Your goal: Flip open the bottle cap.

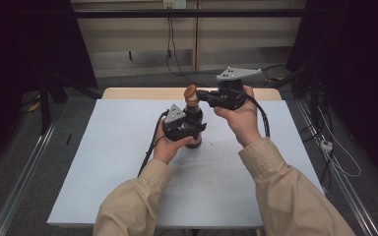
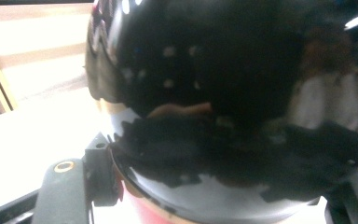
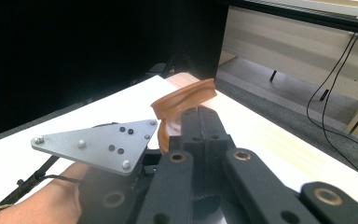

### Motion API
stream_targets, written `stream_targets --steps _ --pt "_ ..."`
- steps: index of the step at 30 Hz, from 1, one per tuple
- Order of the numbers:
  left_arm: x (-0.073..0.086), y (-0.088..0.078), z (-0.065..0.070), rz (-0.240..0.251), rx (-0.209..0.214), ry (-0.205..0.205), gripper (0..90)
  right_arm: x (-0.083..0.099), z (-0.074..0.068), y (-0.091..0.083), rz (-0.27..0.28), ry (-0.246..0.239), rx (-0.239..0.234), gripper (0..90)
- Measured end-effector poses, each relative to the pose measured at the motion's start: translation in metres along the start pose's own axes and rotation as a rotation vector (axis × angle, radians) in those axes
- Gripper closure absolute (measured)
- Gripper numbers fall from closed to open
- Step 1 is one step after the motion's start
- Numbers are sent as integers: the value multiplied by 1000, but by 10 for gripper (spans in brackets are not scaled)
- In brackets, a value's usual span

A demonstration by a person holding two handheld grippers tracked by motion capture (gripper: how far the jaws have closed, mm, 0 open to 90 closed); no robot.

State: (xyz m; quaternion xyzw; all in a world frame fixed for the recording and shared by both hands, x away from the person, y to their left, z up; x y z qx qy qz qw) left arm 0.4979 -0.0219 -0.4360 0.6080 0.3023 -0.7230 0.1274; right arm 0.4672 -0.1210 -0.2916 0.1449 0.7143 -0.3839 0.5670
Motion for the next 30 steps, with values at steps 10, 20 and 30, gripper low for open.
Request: stream_targets --steps 10,20,30 --pt "0 0 0 0 1 1 296 0 0 0 0 3 -1 900" --pt "0 0 0 0 1 1 296 -5 -2 1 8 -3 -4 900" --pt "0 0 1 -2 3 7 296 -8 -5 3 15 -4 -12 900"
Point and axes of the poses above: each handheld gripper's, and its own axes: y roughly forward along the jaws, x roughly out of its underside, z roughly to its right, the point moved 6 cm from there along y, roughly forward along the jaws, and after that the axes turned 1 degree about y, right-handed, at the moved point
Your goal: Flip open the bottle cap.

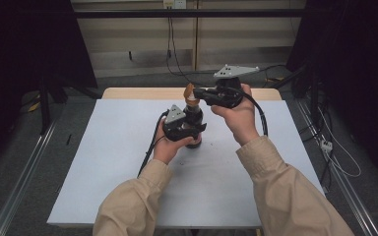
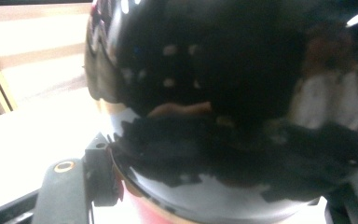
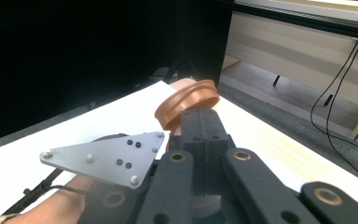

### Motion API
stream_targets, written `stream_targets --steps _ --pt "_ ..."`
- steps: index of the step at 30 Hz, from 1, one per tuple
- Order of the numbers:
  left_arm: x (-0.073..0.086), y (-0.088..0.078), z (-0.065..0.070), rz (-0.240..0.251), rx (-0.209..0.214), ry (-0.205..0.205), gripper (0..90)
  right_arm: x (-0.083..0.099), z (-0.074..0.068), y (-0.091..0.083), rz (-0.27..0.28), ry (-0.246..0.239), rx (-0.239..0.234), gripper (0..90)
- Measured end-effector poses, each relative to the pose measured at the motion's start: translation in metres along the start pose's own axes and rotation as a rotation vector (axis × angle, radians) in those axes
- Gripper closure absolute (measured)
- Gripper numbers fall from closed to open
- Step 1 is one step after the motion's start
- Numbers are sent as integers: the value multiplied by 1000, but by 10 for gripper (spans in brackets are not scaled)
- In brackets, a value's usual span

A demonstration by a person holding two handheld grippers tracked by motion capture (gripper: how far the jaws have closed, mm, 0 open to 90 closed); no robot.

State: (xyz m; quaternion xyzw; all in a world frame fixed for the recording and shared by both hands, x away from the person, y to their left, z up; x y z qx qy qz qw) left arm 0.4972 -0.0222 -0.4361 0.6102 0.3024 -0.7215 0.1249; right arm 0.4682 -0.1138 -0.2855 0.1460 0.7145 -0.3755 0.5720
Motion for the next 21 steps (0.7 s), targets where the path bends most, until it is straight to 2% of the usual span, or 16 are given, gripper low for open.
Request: stream_targets --steps 21 --pt "0 0 0 0 11 2 296 0 0 0 4 1 2 900"
Point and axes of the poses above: each handheld gripper's, and its own axes: y roughly forward along the jaws, x roughly out of its underside, z roughly to its right, the point moved 6 cm from there along y, roughly forward along the jaws, and after that the axes turned 1 degree about y, right-handed, at the moved point
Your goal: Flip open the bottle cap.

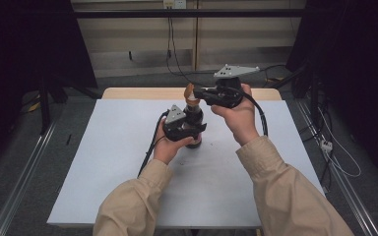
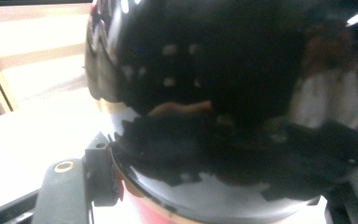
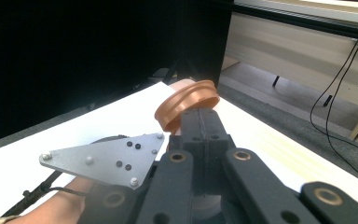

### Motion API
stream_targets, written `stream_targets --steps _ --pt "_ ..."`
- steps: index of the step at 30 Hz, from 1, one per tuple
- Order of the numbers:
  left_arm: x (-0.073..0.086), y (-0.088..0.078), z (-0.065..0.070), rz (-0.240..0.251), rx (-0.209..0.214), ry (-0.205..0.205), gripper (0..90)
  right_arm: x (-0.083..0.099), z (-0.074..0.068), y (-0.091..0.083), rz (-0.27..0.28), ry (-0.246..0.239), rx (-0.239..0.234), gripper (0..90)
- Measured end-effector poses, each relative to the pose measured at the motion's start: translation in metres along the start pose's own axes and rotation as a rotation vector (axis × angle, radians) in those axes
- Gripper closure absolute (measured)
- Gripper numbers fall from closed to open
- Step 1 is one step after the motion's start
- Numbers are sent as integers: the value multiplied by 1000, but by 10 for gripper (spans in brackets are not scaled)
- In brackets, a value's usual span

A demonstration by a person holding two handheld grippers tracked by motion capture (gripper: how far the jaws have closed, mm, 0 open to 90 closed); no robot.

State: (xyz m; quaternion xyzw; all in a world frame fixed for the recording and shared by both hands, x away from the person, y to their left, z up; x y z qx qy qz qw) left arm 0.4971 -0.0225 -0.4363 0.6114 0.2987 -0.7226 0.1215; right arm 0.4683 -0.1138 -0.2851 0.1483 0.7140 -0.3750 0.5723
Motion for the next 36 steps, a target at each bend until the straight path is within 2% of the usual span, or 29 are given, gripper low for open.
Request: stream_targets --steps 3,17,30,36 --pt "0 0 0 0 -9 0 295 0 0 0 0 1 -2 900" --pt "0 0 0 -1 2 1 296 -2 0 1 8 8 -2 900" --pt "1 -1 1 -1 0 11 293 -4 -8 1 13 -17 -18 900" --pt "1 0 0 9 -6 -3 290 -3 -7 -4 13 -18 -15 900"
Point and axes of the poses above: each handheld gripper's, and its own axes: y roughly forward along the jaws, x roughly out of its underside, z roughly to its right, the point moved 6 cm from there along y, roughly forward along the jaws, and after that the axes turned 1 degree about y, right-handed, at the moved point
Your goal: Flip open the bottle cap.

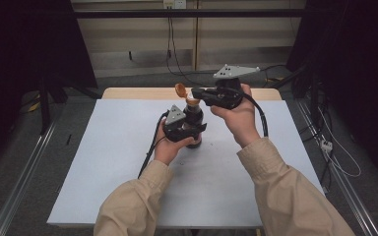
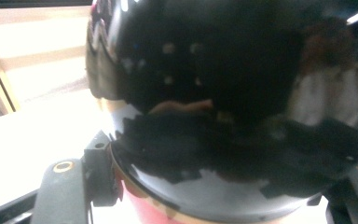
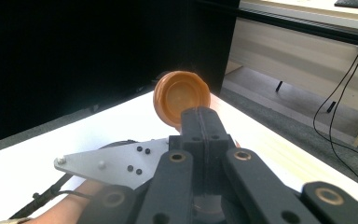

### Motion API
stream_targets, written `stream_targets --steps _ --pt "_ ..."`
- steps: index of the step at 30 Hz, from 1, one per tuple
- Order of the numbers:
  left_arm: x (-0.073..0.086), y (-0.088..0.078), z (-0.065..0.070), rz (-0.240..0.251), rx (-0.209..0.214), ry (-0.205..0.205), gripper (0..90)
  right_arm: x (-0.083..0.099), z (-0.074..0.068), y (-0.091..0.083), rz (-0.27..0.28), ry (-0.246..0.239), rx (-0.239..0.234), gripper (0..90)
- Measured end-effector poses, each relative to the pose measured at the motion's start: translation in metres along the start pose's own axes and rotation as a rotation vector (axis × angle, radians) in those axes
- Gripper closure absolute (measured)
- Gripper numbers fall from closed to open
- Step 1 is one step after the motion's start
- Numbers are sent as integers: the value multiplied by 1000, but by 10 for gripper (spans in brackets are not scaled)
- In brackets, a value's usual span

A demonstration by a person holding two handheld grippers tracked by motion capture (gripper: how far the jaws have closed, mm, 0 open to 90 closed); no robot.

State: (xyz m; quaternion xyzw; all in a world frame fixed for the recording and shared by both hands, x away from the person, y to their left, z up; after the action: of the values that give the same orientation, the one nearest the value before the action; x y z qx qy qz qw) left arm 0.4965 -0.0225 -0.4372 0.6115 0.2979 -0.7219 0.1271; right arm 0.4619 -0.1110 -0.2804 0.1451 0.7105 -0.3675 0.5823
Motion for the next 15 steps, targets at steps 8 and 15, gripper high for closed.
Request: stream_targets --steps 8,15 --pt "1 0 -2 -6 -3 -9 267 7 5 -4 -12 -6 46 767" --pt "5 -5 -4 -62 26 -28 204 11 6 -8 7 17 39 664"
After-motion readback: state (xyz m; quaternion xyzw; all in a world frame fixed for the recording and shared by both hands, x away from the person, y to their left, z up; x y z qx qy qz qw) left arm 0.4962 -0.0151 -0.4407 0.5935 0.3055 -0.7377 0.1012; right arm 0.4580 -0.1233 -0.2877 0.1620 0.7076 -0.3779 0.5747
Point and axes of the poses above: each handheld gripper's, and its own axes: y roughly forward along the jaws, x roughly out of its underside, z roughly to its right, the point moved 6 cm from there along y, roughly forward along the jaws, and after that the axes turned 1 degree about y, right-handed, at the moved point
